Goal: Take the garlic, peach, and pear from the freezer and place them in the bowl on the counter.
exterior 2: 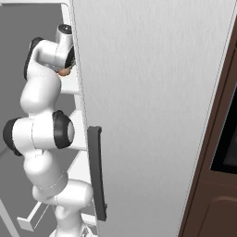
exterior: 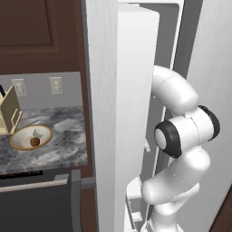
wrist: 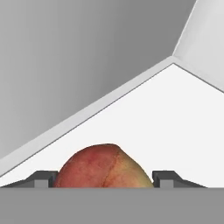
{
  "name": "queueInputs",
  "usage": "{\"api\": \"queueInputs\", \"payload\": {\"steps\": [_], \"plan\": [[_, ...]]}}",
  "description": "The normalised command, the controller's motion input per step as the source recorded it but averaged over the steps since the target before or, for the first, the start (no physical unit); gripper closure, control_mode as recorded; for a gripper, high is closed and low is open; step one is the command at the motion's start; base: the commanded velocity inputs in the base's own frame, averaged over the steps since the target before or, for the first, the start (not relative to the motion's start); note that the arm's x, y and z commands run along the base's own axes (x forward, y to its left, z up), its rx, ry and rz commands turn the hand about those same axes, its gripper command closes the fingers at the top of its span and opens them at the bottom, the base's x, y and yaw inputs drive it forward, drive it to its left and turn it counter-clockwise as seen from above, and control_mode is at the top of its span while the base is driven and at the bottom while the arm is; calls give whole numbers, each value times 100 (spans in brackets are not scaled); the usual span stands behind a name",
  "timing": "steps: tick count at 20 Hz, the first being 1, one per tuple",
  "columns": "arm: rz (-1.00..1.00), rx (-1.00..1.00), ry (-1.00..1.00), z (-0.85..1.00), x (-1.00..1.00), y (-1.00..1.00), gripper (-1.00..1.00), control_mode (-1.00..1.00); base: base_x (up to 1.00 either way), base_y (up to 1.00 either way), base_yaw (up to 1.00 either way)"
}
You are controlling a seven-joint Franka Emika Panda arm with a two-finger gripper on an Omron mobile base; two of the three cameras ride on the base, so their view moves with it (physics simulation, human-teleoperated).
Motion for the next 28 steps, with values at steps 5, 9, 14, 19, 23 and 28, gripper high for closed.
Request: {"api": "queueInputs", "payload": {"steps": [5, 9, 14, 19, 23, 28], "plan": [[-36, 0, -3, 0, -7, -7, 100, -100, 0, 0, 0], [-27, 0, -3, 0, -4, -40, 100, -100, 0, 0, 0], [-13, 2, 0, 5, -21, -48, 100, -100, 0, 0, 0], [-5, 2, 0, 2, -51, -27, 100, -100, 0, 0, 0], [-1, 1, 0, 0, -59, -20, 100, -100, 0, 0, 0], [-1, 2, 0, 8, -65, -22, 100, -100, 0, 0, 0]]}}
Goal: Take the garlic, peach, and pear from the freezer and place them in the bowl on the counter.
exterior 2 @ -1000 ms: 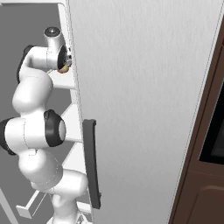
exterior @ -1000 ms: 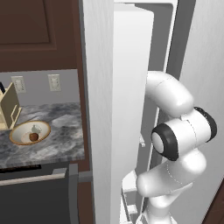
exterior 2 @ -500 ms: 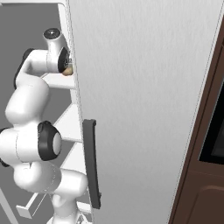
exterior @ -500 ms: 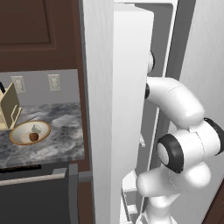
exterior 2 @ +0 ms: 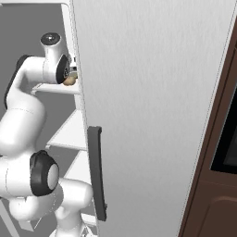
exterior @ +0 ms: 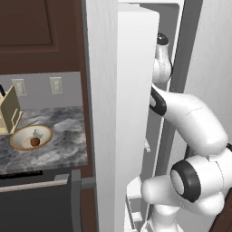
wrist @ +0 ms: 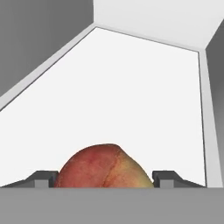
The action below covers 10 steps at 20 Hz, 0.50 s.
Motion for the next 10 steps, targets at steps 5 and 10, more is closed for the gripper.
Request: {"api": "queueInputs", "payload": {"steps": [5, 10], "plan": [[-5, 4, 0, 14, -73, -19, 100, -100, 0, 0, 0], [-6, 8, 0, 7, -80, -34, 100, -100, 0, 0, 0]]}}
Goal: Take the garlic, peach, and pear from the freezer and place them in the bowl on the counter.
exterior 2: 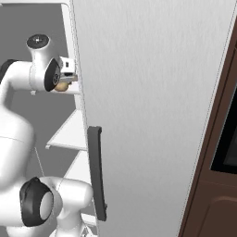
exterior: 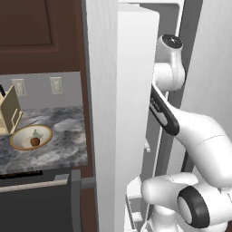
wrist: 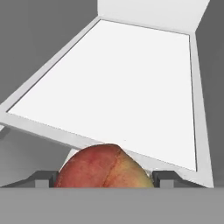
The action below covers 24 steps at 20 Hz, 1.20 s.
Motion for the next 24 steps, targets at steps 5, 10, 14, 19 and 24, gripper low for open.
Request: {"api": "queueInputs", "payload": {"steps": [5, 10, 14, 19, 24], "plan": [[-5, 9, 0, 0, -86, -53, 100, -100, 0, 0, 0], [-7, 3, 0, 0, -96, -44, 100, -100, 0, 0, 0], [-10, 2, 0, 2, -95, -40, 100, -100, 0, 0, 0], [-14, 2, 0, 3, -96, -34, 100, -100, 0, 0, 0], [-16, 2, 1, 7, -93, -28, 100, -100, 0, 0, 0]]}}
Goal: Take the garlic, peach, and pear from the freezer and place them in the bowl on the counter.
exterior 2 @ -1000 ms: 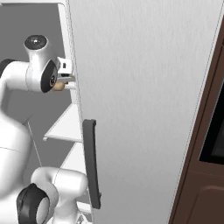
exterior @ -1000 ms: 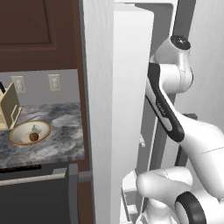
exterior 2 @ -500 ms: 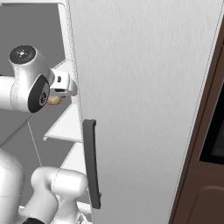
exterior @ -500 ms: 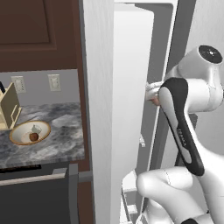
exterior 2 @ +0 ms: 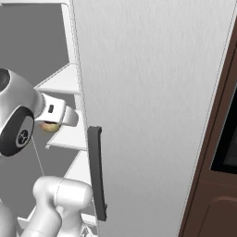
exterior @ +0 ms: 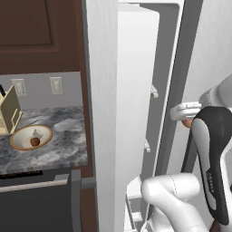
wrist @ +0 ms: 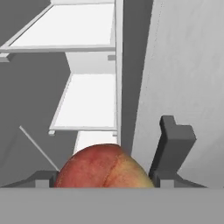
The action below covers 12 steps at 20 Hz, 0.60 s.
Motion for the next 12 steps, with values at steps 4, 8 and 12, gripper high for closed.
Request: {"api": "queueInputs", "payload": {"steps": [4, 8, 12], "plan": [[-12, 3, 11, 5, -83, -19, 100, -100, 0, 0, 0], [0, 0, 3, 1, -18, 0, 100, -100, 0, 0, 0], [0, 0, 3, 6, -12, 6, 100, -100, 0, 0, 0]]}}
